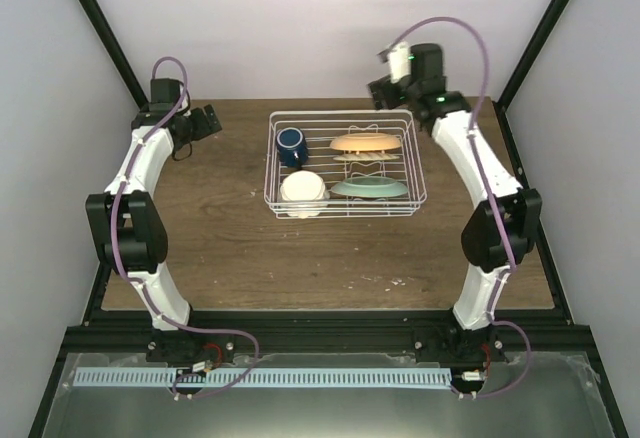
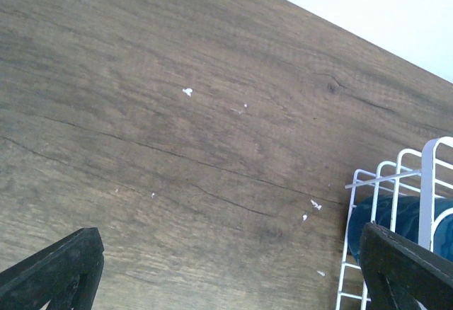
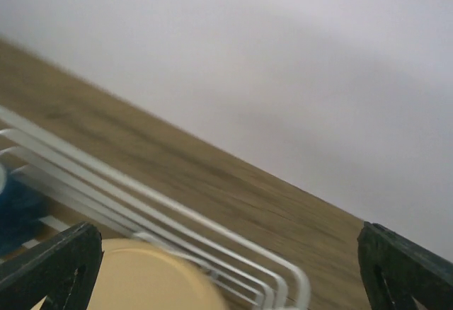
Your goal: Load the mixed dishes into the dish rack
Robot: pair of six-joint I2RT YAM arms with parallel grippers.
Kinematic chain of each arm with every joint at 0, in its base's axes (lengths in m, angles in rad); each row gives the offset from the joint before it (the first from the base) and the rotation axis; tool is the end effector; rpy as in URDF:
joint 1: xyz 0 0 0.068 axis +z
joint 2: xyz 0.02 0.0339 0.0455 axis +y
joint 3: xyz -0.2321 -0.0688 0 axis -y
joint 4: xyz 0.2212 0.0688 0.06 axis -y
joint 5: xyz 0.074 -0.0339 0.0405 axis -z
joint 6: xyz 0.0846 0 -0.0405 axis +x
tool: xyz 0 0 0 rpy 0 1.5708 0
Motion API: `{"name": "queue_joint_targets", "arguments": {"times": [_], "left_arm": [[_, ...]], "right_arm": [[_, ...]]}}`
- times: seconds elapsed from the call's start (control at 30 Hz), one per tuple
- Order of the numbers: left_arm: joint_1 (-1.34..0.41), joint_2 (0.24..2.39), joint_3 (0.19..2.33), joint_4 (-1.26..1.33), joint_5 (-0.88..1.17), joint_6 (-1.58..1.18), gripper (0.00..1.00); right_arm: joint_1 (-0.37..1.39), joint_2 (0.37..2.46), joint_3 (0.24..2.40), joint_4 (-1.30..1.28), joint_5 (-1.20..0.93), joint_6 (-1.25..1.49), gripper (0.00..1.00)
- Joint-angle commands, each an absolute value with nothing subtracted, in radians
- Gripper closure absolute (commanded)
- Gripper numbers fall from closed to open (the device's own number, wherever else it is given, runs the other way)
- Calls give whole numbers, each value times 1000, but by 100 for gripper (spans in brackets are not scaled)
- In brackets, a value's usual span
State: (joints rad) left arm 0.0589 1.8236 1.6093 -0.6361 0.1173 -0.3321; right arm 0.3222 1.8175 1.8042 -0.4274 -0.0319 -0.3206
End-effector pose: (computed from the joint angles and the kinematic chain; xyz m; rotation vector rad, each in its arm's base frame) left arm 0.4111 0.0143 0.2311 -0.4194 2.3944 -0.2660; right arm 0.4185 0.1425 0.3280 -0.6547 1.9019 0.0331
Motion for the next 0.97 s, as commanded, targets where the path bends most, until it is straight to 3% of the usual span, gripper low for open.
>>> {"name": "queue_joint_targets", "arguments": {"times": [0.0, 0.17, 0.53, 0.93], "left_arm": [[56, 1797, 1638, -576, 125, -300, 0], [57, 1819, 1665, -581, 69, -286, 0], [57, 1832, 1661, -570, 7, -276, 0], [57, 1817, 1635, -567, 17, -272, 0]], "right_arm": [[137, 1867, 1922, -477, -27, -64, 0], [-32, 1905, 1889, -544, -9, 93, 0], [-154, 1829, 1514, -435, 9, 157, 0], [-156, 1842, 1502, -433, 9, 144, 0]]}}
